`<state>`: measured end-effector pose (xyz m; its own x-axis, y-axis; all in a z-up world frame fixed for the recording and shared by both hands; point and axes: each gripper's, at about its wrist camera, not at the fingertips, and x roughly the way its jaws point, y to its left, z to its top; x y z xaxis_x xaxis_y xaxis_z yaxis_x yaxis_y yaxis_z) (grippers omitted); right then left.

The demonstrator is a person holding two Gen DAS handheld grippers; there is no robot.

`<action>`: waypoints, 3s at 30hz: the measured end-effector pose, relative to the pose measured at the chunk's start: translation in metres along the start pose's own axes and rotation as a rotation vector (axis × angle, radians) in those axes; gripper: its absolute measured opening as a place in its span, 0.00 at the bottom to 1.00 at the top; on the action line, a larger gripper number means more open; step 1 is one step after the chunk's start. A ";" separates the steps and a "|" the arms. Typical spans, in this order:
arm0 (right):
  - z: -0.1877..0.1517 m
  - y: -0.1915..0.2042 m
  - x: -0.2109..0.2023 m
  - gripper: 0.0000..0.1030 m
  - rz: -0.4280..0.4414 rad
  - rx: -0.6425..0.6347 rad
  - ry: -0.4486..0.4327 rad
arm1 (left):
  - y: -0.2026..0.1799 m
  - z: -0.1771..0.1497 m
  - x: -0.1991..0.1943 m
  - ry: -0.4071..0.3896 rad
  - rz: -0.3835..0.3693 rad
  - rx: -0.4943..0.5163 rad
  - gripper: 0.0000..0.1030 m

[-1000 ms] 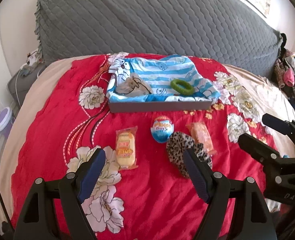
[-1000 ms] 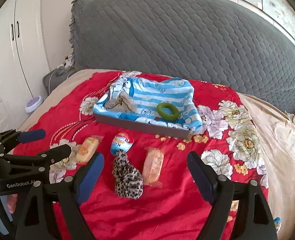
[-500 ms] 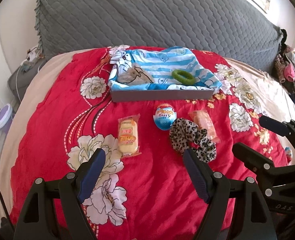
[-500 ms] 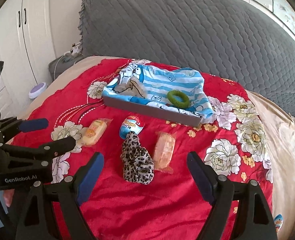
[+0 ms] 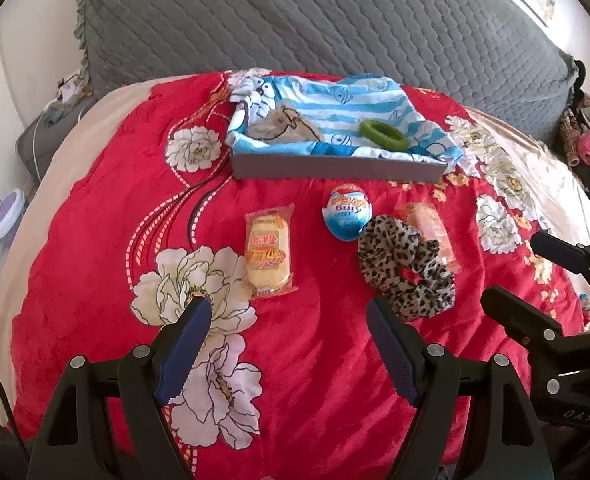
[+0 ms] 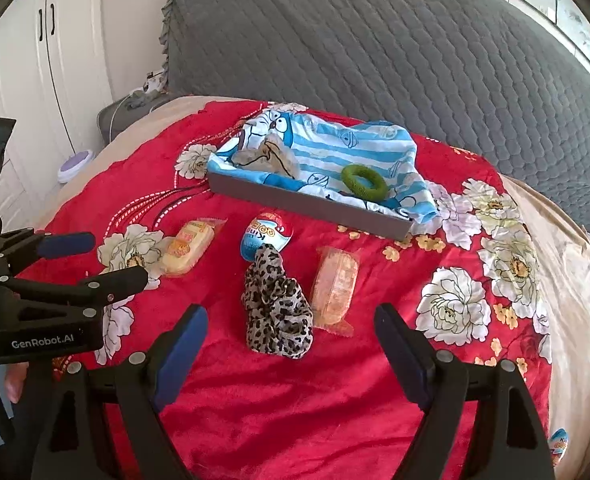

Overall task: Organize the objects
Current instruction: 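Move both tools toward the bread snack and leopard scrunchie on the bedspread, then grasp the wrapped bread snack with the left tool while the right tool grasps the leopard scrunchie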

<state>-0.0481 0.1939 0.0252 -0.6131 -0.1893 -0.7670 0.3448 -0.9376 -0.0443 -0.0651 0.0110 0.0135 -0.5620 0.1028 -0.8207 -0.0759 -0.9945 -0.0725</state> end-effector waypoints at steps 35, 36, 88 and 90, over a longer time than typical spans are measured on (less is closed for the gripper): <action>-0.010 -0.001 0.048 0.82 -0.016 -0.009 0.101 | 0.013 -0.001 0.050 0.084 -0.012 -0.029 0.79; -0.009 -0.001 0.050 0.82 -0.016 -0.009 0.104 | 0.014 0.000 0.052 0.084 -0.011 -0.032 0.79; 0.009 0.012 0.119 0.53 -0.004 -0.103 0.169 | 0.034 0.025 0.130 0.128 -0.017 -0.105 0.76; 0.010 0.013 0.120 0.47 0.003 -0.106 0.174 | 0.032 0.026 0.132 0.135 -0.026 -0.102 0.70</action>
<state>-0.1239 0.1566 -0.0609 -0.4833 -0.1302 -0.8657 0.4249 -0.8995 -0.1020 -0.1633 -0.0069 -0.0823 -0.4447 0.1310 -0.8860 -0.0008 -0.9893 -0.1458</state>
